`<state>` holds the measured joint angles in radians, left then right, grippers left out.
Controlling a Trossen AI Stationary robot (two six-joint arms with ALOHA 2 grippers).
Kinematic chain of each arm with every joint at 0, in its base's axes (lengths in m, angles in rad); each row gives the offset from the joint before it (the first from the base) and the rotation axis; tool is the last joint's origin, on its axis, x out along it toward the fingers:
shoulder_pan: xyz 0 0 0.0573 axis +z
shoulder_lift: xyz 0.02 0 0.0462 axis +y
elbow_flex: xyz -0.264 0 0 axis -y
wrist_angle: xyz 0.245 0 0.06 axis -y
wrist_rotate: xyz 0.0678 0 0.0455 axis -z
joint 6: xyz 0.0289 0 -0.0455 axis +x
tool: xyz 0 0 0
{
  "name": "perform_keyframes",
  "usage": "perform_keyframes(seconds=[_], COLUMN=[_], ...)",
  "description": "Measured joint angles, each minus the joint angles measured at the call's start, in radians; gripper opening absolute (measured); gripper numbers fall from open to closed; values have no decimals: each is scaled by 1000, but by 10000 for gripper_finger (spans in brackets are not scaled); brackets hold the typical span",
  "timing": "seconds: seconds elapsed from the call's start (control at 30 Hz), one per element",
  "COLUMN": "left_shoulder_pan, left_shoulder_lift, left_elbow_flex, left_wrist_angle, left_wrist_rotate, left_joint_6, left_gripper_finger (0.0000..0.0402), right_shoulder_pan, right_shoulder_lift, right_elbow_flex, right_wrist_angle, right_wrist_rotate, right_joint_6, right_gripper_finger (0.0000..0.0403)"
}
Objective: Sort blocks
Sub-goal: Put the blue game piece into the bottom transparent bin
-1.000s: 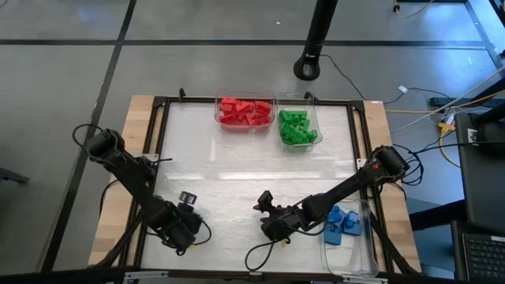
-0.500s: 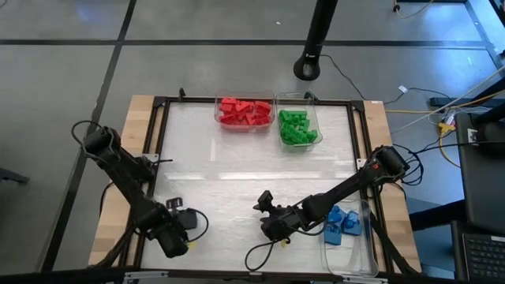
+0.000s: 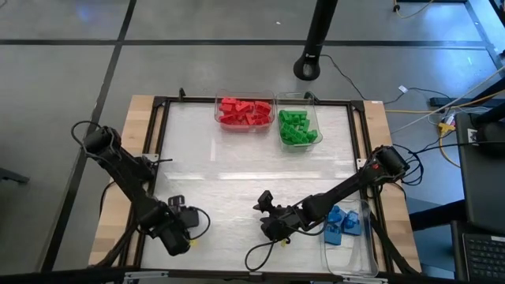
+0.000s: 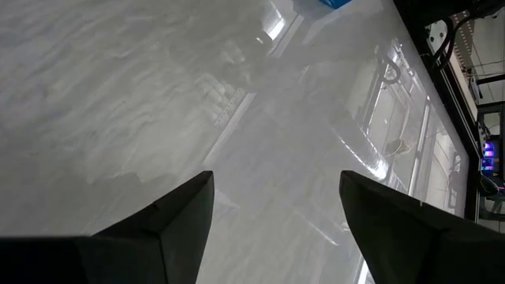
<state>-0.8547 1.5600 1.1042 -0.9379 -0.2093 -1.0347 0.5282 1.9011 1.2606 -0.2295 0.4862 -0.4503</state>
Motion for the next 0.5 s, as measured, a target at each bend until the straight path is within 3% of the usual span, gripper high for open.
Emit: perform_keyframes(seconds=[0.17, 0.5], left_shoulder_pan=[19, 18], left_shoulder_lift=[0, 0], left_elbow_flex=[-1, -1], left_wrist_angle=[-91, -98], left_wrist_rotate=[-34, -49], left_joint_6=[-152, -198], left_gripper_finger=[283, 335], right_shoulder_pan=[0, 0], right_shoulder_lift=[0, 0], right_elbow_flex=[0, 0], right_wrist_angle=[0, -1], right_wrist_rotate=[0, 0], right_joint_6=[0, 0], right_gripper_finger=[273, 273])
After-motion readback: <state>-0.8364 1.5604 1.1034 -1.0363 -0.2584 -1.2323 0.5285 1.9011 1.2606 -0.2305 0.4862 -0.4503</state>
